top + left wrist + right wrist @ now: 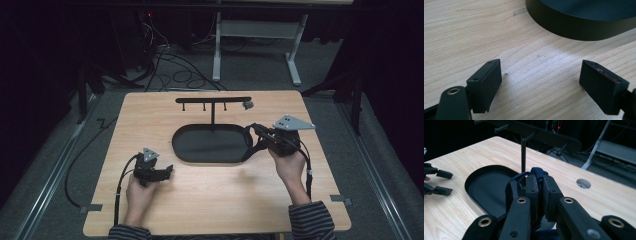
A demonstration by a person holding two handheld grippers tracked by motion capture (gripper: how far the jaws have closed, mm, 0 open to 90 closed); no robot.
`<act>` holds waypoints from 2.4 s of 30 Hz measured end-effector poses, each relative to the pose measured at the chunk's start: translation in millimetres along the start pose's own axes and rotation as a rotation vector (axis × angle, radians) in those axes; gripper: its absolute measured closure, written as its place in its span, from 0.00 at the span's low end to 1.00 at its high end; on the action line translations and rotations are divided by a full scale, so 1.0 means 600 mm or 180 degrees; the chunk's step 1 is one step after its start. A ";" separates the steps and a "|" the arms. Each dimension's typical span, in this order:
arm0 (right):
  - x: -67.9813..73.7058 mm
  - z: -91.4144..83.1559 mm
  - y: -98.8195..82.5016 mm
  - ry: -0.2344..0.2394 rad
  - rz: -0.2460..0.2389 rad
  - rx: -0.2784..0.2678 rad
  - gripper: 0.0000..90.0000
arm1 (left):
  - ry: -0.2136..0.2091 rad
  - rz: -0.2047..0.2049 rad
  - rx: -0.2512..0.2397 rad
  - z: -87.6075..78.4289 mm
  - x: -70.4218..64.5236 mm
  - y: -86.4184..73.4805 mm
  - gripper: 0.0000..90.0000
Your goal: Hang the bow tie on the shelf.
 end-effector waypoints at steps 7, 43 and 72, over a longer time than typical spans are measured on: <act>-0.001 0.016 0.031 -0.0023 -0.0055 -0.0048 0.95 | 0.0001 -0.0004 -0.0004 0.000 0.000 0.000 0.21; -0.053 0.097 0.061 -0.0282 0.0027 0.0032 0.95 | 0.0001 -0.0003 -0.0003 0.000 0.000 0.000 0.21; -0.078 0.132 0.036 -0.0393 0.0208 0.0252 0.93 | 0.0006 -0.0003 -0.0009 0.000 0.000 0.000 0.21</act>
Point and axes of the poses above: each handheld gripper's, and its own axes: z roughly forward along the jaws, y roughly out of its top, x roughly to its left, the point moved 5 cm from there along z, roughly forward along the jaws, and after that the axes turned 5 degrees about -x, right-handed, at the moved point
